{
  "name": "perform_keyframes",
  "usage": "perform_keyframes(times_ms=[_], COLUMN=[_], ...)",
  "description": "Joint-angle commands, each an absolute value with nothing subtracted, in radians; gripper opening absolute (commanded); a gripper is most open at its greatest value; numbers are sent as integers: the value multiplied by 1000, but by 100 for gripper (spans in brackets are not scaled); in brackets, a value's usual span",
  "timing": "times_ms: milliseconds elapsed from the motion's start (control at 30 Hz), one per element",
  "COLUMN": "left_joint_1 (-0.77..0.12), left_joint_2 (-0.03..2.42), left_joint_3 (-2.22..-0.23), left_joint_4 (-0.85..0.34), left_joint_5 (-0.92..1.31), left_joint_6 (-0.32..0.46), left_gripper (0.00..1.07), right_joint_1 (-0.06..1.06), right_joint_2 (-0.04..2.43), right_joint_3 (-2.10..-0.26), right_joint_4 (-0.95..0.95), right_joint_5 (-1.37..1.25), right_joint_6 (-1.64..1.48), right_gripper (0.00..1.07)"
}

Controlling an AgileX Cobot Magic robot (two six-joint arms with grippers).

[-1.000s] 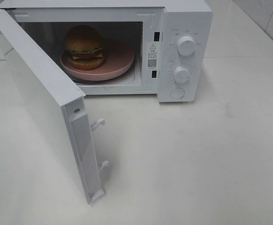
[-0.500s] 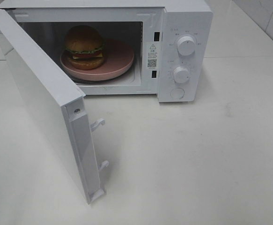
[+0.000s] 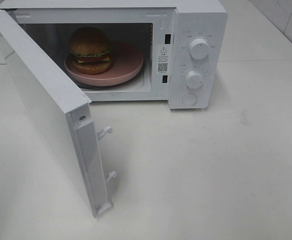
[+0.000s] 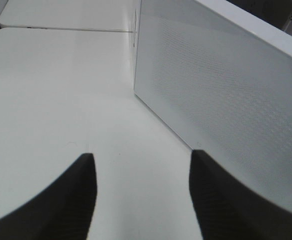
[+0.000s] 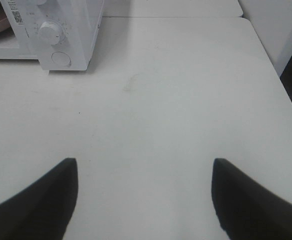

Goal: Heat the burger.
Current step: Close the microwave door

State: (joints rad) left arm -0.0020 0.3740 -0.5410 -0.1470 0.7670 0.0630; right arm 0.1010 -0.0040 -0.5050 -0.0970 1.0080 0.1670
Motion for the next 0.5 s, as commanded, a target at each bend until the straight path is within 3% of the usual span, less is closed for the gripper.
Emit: perform_keyframes(times_ms=[33,100,133,200,233,500], left_joint_1=[-8,-8,-8,-8,-8,-8], left_joint_2=[478,506,562,591,642,804], left_joint_3=[-544,-544,-544,-544,-544,-485], left_joint_4=[-155,-155,-161,-168,-182,-291], left_joint_5=[675,656,620,599,548,219], left_joint_6=[66,66,66,66,69,187], left_gripper=[26,21,12,8,1,0], right_joint_1=[97,97,97,97,97,97], right_joint_2=[-31,-31,-31,-31,-31,-31], right_joint_3=[-500,-500,-500,-500,-500,-500], right_joint_4=[-100,-100,-100,-100,-100,-100], right_joint_5=[997,997,997,997,997,997], right_joint_6=[173,173,173,173,173,173], right_gripper=[73,73,73,73,73,73])
